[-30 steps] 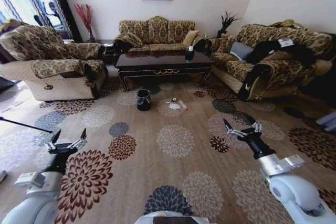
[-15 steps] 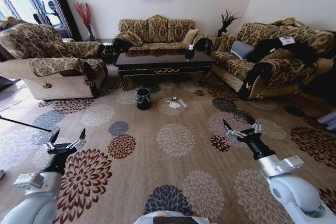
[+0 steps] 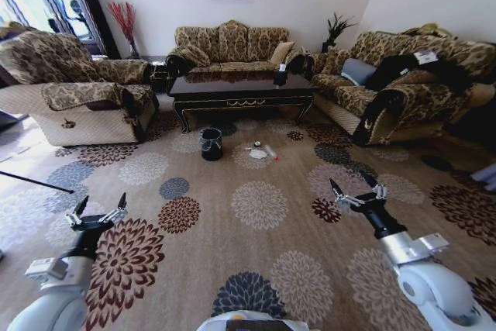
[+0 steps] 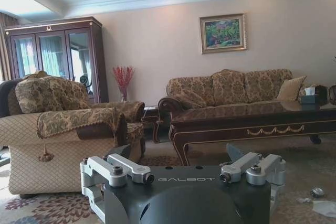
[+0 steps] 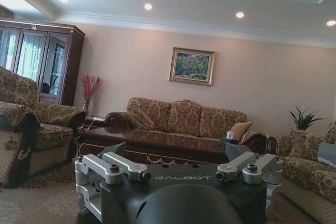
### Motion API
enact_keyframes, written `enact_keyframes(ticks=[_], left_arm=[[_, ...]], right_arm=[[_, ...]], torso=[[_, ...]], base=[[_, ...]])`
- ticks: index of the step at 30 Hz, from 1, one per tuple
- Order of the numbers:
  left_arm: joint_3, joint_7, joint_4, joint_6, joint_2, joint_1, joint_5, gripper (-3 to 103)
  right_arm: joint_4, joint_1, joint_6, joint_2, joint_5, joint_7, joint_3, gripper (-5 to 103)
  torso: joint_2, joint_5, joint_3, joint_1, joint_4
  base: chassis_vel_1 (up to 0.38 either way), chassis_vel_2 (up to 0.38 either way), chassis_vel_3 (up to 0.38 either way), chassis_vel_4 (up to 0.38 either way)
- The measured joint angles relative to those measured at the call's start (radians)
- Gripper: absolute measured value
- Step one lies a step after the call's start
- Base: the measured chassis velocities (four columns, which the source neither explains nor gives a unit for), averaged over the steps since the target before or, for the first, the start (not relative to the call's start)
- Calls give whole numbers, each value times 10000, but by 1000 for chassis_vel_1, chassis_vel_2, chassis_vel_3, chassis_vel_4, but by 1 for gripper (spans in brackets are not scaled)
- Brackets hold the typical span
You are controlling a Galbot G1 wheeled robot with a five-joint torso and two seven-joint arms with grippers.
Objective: Move to the front of the table and pick up the trash from the floor, then place it into the trash bin.
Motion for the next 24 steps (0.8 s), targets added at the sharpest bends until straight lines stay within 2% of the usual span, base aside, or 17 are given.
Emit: enact_keyframes(ticks=[24], left_arm=[[30, -75, -107, 91, 10, -14, 81, 100]], right_arm=[[-66, 17, 23, 22, 17, -53, 9, 100]], torso=[[-964, 0, -593, -369, 0]], base=[[0, 0, 0, 0]])
